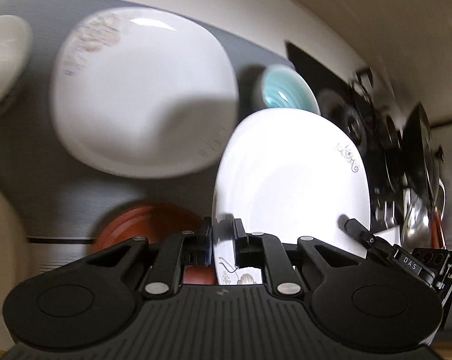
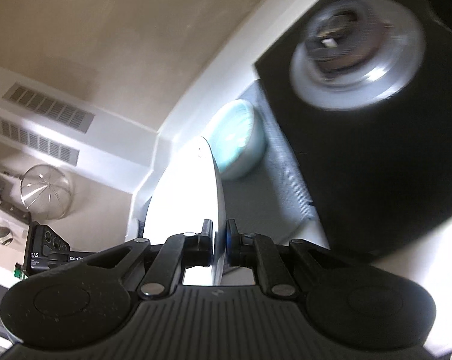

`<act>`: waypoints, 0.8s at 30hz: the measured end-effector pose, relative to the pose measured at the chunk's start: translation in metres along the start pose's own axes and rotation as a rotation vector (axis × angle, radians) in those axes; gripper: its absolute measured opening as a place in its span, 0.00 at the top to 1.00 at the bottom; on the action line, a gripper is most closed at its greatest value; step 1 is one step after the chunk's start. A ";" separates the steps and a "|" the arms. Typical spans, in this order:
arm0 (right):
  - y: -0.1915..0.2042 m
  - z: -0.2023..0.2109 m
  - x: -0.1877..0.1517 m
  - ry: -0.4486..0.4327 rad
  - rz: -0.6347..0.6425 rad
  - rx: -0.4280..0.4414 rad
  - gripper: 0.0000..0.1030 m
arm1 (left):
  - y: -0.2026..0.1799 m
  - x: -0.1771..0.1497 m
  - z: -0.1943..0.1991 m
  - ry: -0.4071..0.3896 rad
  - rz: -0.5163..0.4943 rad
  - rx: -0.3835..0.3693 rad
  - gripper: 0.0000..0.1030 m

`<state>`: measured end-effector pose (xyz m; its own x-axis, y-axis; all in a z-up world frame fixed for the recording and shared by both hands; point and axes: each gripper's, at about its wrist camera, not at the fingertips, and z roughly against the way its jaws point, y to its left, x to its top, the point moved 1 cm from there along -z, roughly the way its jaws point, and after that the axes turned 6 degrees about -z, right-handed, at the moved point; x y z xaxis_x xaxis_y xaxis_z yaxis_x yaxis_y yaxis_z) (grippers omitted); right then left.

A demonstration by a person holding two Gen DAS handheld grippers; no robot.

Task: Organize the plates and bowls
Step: 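Lower the white flower plate onto the other white flower plate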

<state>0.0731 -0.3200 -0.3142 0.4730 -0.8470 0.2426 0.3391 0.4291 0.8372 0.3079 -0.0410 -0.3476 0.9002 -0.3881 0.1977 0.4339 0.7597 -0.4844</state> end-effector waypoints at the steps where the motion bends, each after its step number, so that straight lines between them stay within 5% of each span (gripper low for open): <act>1: 0.005 -0.008 0.002 0.012 0.005 0.005 0.91 | 0.007 0.002 0.006 -0.007 0.010 0.005 0.87; 12: 0.056 -0.106 0.012 0.102 0.052 0.020 0.91 | 0.081 0.041 0.040 -0.048 0.100 0.074 0.84; 24: 0.063 -0.157 0.025 0.106 0.043 -0.029 0.91 | 0.107 0.075 0.033 -0.043 0.100 0.110 0.83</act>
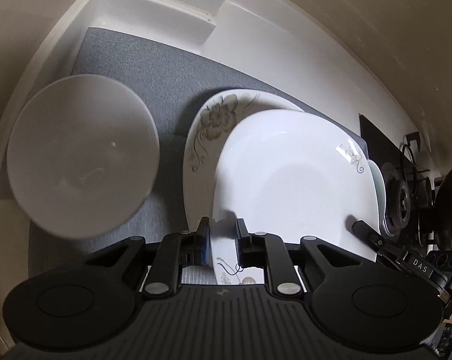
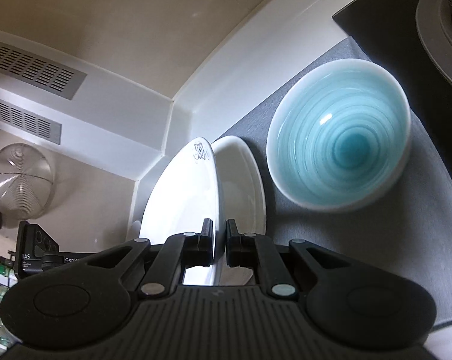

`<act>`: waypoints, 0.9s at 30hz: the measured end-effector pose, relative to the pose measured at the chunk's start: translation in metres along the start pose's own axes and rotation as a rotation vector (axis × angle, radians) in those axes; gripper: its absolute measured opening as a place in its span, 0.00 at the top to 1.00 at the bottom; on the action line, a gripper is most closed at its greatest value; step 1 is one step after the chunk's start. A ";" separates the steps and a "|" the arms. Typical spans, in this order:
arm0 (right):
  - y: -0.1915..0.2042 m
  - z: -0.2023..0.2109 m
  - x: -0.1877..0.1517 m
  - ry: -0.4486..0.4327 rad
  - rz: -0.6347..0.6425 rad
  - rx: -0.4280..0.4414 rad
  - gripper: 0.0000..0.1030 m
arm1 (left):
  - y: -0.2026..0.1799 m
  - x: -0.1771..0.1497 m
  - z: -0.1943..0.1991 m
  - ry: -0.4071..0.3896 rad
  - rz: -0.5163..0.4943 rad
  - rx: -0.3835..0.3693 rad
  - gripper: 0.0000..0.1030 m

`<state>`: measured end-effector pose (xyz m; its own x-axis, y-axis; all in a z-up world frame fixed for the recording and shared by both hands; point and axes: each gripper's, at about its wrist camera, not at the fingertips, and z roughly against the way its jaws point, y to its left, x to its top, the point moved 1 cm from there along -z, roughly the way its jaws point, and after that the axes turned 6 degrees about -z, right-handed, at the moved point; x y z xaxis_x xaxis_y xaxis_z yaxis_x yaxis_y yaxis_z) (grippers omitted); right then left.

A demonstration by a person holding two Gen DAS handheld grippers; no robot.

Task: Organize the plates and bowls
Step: 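Lower the white flower plate onto the other white flower plate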

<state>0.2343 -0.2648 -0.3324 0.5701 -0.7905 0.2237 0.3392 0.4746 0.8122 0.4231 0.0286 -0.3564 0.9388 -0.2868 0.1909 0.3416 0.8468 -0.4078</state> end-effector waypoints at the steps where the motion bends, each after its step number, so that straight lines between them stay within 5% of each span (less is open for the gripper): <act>1: -0.001 -0.002 0.001 -0.001 -0.004 -0.005 0.91 | 0.001 0.003 -0.002 0.003 0.000 0.001 0.83; 10: -0.002 -0.023 0.008 -0.001 -0.004 -0.066 0.91 | 0.009 0.021 -0.017 0.020 -0.001 0.017 0.82; 27: 0.022 -0.035 -0.011 -0.080 0.185 -0.258 0.87 | 0.000 0.025 -0.012 -0.017 -0.073 0.051 0.81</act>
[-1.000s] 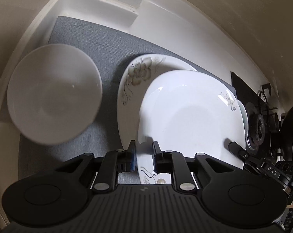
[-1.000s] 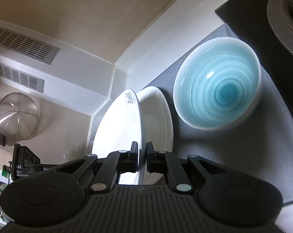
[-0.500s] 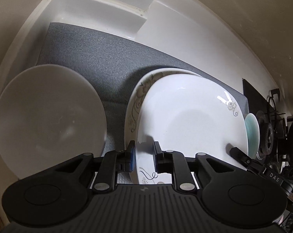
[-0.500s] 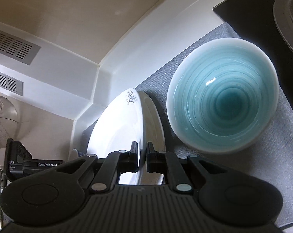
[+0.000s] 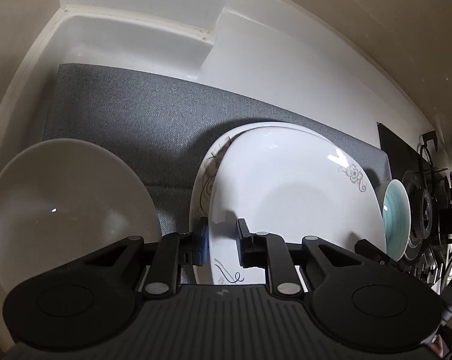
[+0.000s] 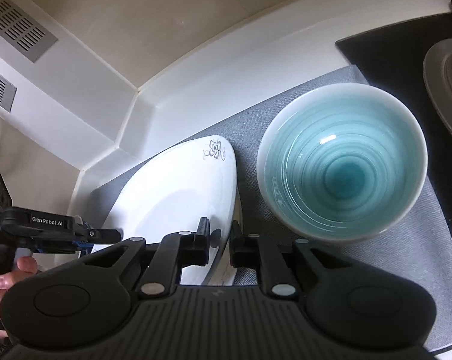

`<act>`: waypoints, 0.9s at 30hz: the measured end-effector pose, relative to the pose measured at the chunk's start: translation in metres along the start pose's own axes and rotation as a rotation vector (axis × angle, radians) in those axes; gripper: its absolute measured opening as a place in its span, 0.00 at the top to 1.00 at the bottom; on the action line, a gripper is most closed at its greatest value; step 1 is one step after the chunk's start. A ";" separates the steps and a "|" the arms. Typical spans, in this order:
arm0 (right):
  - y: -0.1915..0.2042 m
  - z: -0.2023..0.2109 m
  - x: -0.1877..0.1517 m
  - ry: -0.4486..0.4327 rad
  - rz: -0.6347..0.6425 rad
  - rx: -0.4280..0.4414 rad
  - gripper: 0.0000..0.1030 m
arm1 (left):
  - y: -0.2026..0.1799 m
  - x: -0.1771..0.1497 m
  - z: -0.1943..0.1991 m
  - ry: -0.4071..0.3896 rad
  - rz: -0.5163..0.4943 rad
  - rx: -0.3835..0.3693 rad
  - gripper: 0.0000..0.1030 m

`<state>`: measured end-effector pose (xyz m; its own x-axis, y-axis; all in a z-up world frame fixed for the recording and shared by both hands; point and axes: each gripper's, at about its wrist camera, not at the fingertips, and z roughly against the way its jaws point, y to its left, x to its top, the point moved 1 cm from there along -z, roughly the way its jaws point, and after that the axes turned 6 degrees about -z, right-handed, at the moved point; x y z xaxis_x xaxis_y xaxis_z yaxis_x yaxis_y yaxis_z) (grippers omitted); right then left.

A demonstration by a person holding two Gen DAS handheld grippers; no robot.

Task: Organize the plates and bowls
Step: 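Lower the white flower plate onto the other white flower plate, then open both grippers and withdraw from the stacked plates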

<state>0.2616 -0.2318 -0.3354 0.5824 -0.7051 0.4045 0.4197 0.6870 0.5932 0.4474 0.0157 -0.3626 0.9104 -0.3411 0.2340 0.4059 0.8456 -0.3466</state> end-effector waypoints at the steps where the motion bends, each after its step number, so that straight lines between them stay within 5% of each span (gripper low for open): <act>1: 0.002 0.001 -0.002 -0.007 0.017 -0.007 0.86 | 0.001 -0.001 0.002 -0.001 0.007 -0.001 0.82; 8: 0.017 0.009 -0.013 -0.062 0.149 -0.065 0.86 | 0.019 -0.020 0.035 -0.019 0.076 -0.069 0.82; 15: 0.023 0.007 -0.016 -0.099 0.166 -0.103 0.84 | 0.017 -0.059 0.059 -0.045 0.056 -0.058 0.82; 20: 0.041 0.000 -0.018 -0.122 0.207 -0.212 0.80 | 0.031 -0.089 0.060 -0.021 0.108 -0.072 0.82; 23: 0.050 -0.006 -0.025 -0.120 0.264 -0.356 0.82 | 0.036 -0.104 0.060 -0.013 0.131 -0.081 0.82; 27: 0.056 -0.009 -0.032 -0.118 0.314 -0.369 0.82 | 0.038 -0.112 0.062 -0.015 0.135 -0.081 0.81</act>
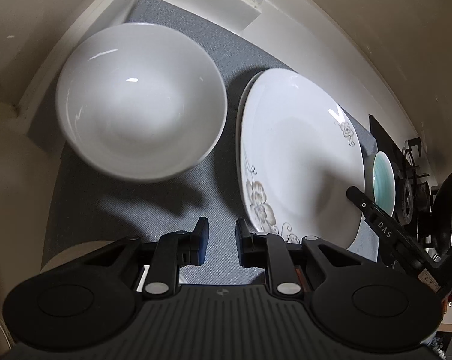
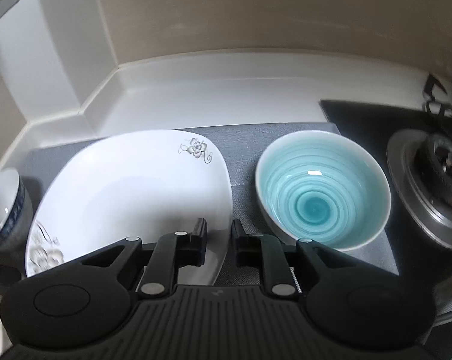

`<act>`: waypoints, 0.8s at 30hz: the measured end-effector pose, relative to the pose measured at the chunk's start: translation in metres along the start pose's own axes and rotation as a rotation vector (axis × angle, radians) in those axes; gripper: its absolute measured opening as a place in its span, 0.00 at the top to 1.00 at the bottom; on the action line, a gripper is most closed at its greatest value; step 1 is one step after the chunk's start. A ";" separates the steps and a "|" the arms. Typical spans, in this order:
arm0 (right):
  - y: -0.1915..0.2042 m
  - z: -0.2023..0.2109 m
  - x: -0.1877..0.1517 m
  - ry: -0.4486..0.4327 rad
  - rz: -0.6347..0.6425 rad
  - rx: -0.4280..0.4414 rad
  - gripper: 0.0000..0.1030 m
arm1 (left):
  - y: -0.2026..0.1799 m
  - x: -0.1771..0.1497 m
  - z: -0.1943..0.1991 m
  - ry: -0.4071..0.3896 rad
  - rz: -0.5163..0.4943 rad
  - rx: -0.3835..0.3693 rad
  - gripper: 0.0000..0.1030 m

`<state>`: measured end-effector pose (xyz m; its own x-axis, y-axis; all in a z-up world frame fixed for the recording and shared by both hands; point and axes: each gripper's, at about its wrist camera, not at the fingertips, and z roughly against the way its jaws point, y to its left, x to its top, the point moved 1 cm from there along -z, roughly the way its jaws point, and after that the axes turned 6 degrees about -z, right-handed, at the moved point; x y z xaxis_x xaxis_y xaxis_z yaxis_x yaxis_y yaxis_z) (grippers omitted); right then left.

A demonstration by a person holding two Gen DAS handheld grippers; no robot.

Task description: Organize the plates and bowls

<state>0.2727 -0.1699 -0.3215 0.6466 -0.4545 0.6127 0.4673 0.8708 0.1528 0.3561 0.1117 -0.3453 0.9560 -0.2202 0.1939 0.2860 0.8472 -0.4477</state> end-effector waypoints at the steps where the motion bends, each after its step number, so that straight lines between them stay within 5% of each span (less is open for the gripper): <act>1: -0.002 -0.001 0.001 0.005 -0.015 0.010 0.82 | 0.001 -0.001 -0.001 0.001 0.002 -0.004 0.81; 6: -0.003 -0.004 0.002 -0.006 0.030 0.025 0.83 | -0.005 -0.008 0.008 0.000 -0.029 -0.012 0.81; 10: -0.021 0.014 0.000 0.066 -0.042 0.103 0.81 | -0.025 -0.022 0.022 0.003 -0.109 -0.013 0.80; 13: -0.032 0.044 -0.017 0.146 -0.030 0.162 0.62 | -0.039 -0.045 0.033 0.002 -0.163 -0.035 0.60; 14: -0.033 0.053 -0.026 0.169 -0.010 0.172 0.60 | -0.044 -0.053 0.034 0.007 -0.179 -0.043 0.50; 16: -0.035 0.066 -0.048 0.230 0.025 0.190 0.57 | -0.052 -0.069 0.030 0.026 -0.209 -0.041 0.44; 20: -0.040 0.066 -0.086 0.349 0.028 0.195 0.56 | -0.064 -0.082 0.004 0.089 -0.212 -0.010 0.44; 23: -0.041 0.071 -0.095 0.337 0.021 0.204 0.58 | -0.067 -0.084 -0.014 0.125 -0.212 -0.001 0.47; 24: -0.040 0.072 -0.095 0.335 0.042 0.191 0.75 | -0.071 -0.085 -0.018 0.132 -0.228 0.022 0.53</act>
<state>0.1495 -0.1477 -0.3304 0.8386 -0.4262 0.3393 0.3357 0.8948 0.2942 0.2561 0.0618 -0.3458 0.8678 -0.4665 0.1711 0.4946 0.7786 -0.3862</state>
